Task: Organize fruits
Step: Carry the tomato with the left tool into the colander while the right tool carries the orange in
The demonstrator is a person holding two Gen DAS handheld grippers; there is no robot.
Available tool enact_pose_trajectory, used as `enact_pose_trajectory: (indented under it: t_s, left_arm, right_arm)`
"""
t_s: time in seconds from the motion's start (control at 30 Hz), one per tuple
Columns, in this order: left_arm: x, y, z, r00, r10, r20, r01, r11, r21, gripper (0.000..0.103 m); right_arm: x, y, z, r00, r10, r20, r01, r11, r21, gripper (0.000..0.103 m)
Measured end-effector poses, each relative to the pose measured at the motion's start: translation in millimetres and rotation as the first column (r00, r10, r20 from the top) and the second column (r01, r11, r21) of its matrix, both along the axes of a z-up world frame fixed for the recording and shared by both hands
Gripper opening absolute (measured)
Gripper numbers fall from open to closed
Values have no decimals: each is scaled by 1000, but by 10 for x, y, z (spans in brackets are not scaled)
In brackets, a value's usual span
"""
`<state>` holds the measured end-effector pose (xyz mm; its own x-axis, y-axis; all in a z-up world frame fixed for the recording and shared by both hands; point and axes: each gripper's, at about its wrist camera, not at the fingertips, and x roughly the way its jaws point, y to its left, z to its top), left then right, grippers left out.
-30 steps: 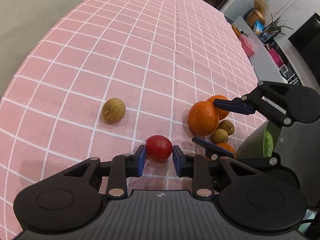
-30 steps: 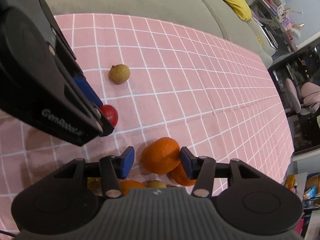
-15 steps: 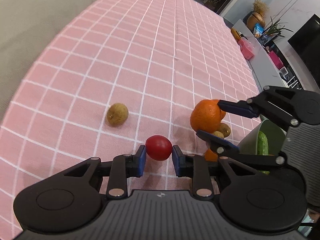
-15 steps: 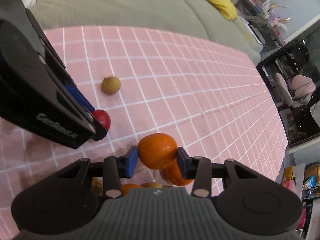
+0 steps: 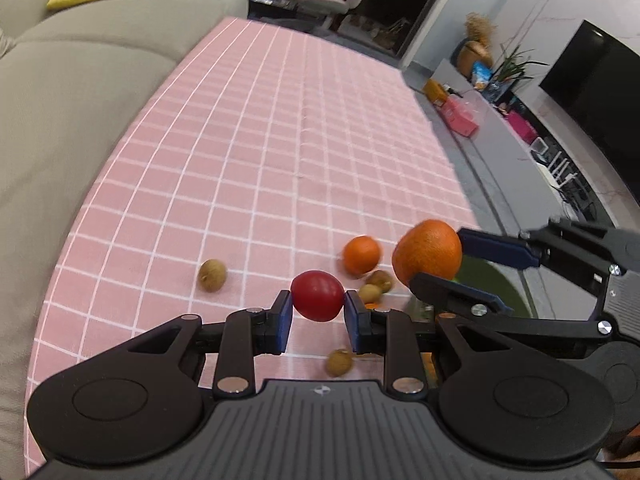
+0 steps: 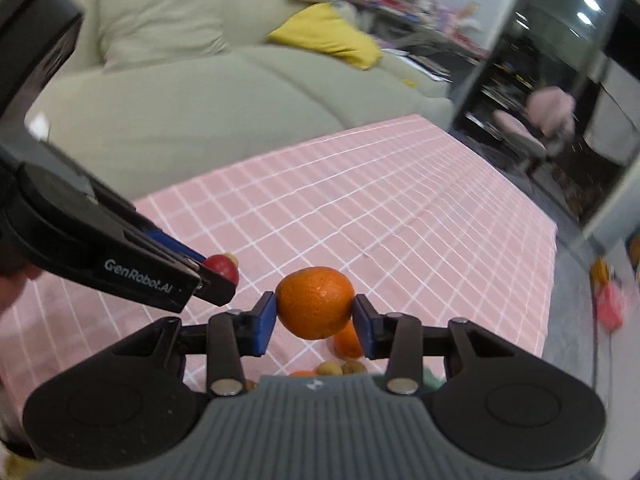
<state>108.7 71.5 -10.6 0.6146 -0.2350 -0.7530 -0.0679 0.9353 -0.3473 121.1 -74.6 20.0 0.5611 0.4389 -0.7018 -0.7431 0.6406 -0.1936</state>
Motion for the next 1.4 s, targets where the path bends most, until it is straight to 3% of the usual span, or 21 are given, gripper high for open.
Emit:
enact_pose_trajectory:
  t_s: [0.27, 0.6, 0.93, 1.17, 1.4]
  left_arm:
    - [-63, -372, 298, 993, -93, 70, 93, 996, 3, 31]
    - [-34, -810, 336, 971, -222, 86, 224, 974, -12, 31]
    - [98, -1257, 61, 934, -356, -26, 356, 934, 32, 31]
    - [171, -1417, -109, 909, -407, -92, 414, 907, 77, 31]
    - [223, -1550, -299, 884, -437, -166, 460, 878, 135, 31]
  right_arm:
    - [-166, -648, 267, 980, -180, -84, 192, 969, 158, 38]
    - [-394, -1145, 275, 943, -306, -127, 325, 929, 178, 38]
    - [-352, -1315, 23, 924, -346, -165, 364, 926, 101, 38]
    - [-220, -1419, -196, 918, -351, -183, 361, 932, 23, 38]
    - [-20, -1513, -314, 910, -371, -186, 378, 926, 3, 38]
